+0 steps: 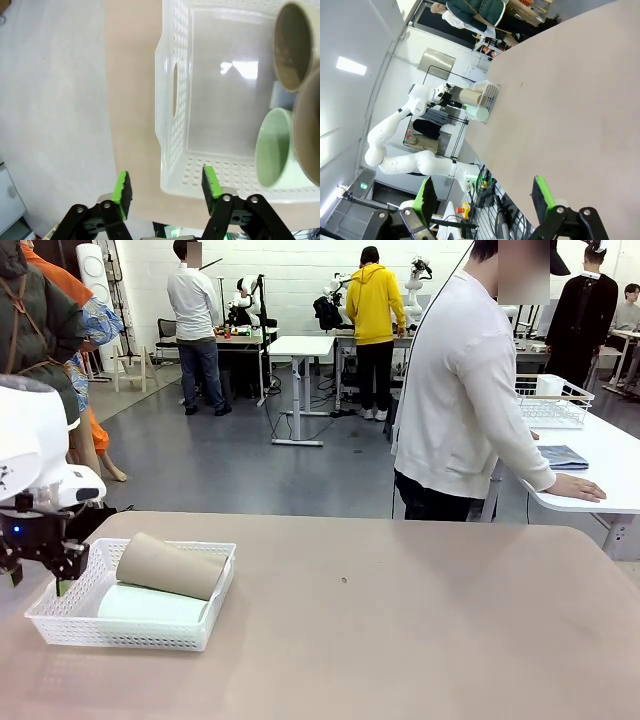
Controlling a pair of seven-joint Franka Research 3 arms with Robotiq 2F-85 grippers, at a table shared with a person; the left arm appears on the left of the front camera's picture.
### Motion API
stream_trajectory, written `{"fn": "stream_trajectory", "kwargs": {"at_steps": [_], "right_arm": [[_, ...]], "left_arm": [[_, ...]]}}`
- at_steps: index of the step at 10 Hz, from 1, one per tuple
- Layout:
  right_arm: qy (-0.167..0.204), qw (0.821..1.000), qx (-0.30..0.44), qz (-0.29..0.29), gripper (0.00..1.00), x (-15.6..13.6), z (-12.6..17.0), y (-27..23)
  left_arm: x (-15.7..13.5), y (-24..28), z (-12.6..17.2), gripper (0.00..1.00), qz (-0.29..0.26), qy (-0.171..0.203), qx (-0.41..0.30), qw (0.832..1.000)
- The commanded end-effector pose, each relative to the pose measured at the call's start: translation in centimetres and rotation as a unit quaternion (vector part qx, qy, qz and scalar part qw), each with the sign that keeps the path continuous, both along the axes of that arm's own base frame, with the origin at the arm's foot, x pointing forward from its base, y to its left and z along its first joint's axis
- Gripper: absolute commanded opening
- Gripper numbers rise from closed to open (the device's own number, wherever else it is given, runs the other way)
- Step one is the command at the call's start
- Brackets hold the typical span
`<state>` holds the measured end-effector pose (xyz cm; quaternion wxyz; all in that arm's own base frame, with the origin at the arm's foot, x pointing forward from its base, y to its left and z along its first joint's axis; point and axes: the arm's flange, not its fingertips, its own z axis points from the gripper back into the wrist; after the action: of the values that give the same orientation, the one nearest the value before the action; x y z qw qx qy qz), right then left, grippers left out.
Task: Clean and organize the cups into the basket.
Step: Move the Organizing basket back to the left side of the table.
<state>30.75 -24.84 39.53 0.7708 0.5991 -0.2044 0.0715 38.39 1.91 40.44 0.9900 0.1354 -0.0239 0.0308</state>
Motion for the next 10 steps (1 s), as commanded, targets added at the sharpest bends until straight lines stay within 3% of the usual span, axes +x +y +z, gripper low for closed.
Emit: {"fn": "stream_trajectory", "kwargs": {"at_steps": [1, 5, 8, 9, 10], "right_arm": [[-0.004, 1.000, -0.001, -0.001, 1.00, 0.0, -0.1, 0.1], [-0.004, 1.000, -0.001, -0.001, 1.00, 0.0, -0.1, 0.1], [-0.004, 1.000, -0.001, -0.001, 1.00, 0.0, -0.1, 0.1], [-0.004, 1.000, -0.001, -0.001, 1.00, 0.0, -0.1, 0.1], [-0.004, 1.000, -0.001, -0.001, 1.00, 0.0, -0.1, 0.1]], "left_arm": [[-1.9, -1.9, 4.2, 1.00, 0.028, -0.019, 0.005, 0.999], [-4.0, -5.2, 10.8, 1.00, 0.055, -0.036, 0.003, 0.998], [-3.8, -5.6, 10.0, 1.00, 0.075, -0.030, -0.024, 0.996], [-3.1, -9.4, 8.0, 1.00, 0.138, -0.051, -0.037, 0.988], [-4.2, -5.3, 10.9, 1.00, 0.060, -0.035, -0.002, 0.998]]}}
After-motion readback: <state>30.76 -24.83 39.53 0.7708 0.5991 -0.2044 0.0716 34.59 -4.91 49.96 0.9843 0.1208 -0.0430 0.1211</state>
